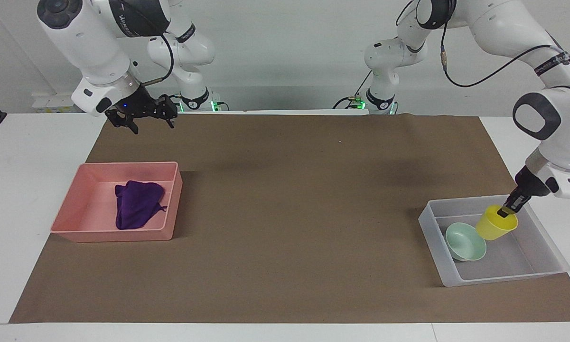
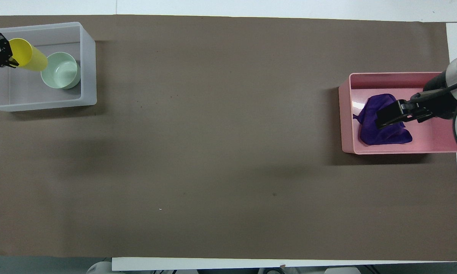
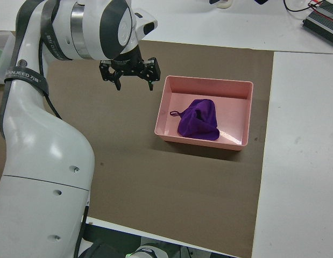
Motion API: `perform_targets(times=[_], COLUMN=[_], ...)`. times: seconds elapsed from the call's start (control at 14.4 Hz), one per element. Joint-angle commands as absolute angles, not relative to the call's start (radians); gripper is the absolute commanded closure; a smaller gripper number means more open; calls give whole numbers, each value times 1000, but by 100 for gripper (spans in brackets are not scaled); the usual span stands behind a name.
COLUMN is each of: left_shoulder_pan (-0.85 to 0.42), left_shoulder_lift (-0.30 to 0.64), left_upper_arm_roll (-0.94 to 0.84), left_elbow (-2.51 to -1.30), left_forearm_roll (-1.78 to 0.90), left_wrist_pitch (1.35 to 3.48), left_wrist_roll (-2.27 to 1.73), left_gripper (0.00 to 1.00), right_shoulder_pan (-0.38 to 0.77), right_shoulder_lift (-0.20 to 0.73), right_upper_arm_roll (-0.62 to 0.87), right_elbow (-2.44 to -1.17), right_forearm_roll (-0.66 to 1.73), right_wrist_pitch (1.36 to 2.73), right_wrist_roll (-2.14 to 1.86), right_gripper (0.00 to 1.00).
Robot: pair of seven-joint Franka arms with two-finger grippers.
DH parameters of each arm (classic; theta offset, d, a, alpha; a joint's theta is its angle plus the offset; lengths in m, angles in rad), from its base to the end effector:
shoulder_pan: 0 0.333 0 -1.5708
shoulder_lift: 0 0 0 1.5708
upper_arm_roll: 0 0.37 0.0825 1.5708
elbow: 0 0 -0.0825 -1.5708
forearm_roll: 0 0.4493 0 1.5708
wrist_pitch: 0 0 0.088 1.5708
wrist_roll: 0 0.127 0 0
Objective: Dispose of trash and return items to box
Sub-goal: 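Carry the yellow cup into the clear box with the left gripper, then release the yellow cup and raise the left gripper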
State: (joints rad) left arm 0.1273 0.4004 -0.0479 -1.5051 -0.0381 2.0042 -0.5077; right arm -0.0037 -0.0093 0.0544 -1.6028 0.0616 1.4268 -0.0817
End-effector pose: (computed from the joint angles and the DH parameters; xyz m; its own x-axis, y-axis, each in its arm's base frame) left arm 0.7691 0.0634 0.4546 0.8188 0.5710 0.0594 0.5647 -0.8197 0.0955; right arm 0.5946 0.0389 0.6364 0.9771 0.1399 -0.1601 0.1294 -0.9888 -0.0744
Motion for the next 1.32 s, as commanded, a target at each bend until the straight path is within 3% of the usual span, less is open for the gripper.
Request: perform_targets(times=[0.0, 0.35, 0.42, 0.49, 0.56, 0.7, 0.9, 1.25], left_shoulder_pan=[121, 115, 115, 118, 112, 97, 92, 66], left_shoulder_lift=[416, 472, 468, 465, 465, 454, 359, 148], left_upper_arm_roll=[-54, -54, -54, -54, -54, -51, -63, -81], left_elbow=[-1512, -1545, -1567, -1578, -1577, -1557, -1548, -1543], left_forearm_roll=[-52, -64, -64, -63, -55, -37, 43, 32], left_wrist_pitch=[1986, 2029, 2042, 2058, 2060, 2053, 2005, 1717], left_wrist_roll=[-512, -512, -511, -511, -512, -512, -477, -157], left_gripper=[100, 100, 86, 39, 10, 0, 0, 0], right_shoulder_pan=[0, -14, -15, -12, -12, -15, -15, -17], right_shoulder_lift=[-18, -28, -28, -29, -31, -31, -35, -38], right_upper_arm_roll=[60, 58, 58, 58, 60, 60, 57, 52], right_elbow=[-1601, -1621, -1621, -1623, -1624, -1624, -1624, -1638], right_forearm_roll=[61, 20, 20, 20, 20, 20, 20, 20], right_wrist_pitch=[1433, 1450, 1450, 1450, 1447, 1445, 1448, 1460], right_wrist_roll=[-89, -52, -49, -46, -38, -34, -37, -34], right_gripper=[1, 1, 1, 1, 1, 0, 0, 1])
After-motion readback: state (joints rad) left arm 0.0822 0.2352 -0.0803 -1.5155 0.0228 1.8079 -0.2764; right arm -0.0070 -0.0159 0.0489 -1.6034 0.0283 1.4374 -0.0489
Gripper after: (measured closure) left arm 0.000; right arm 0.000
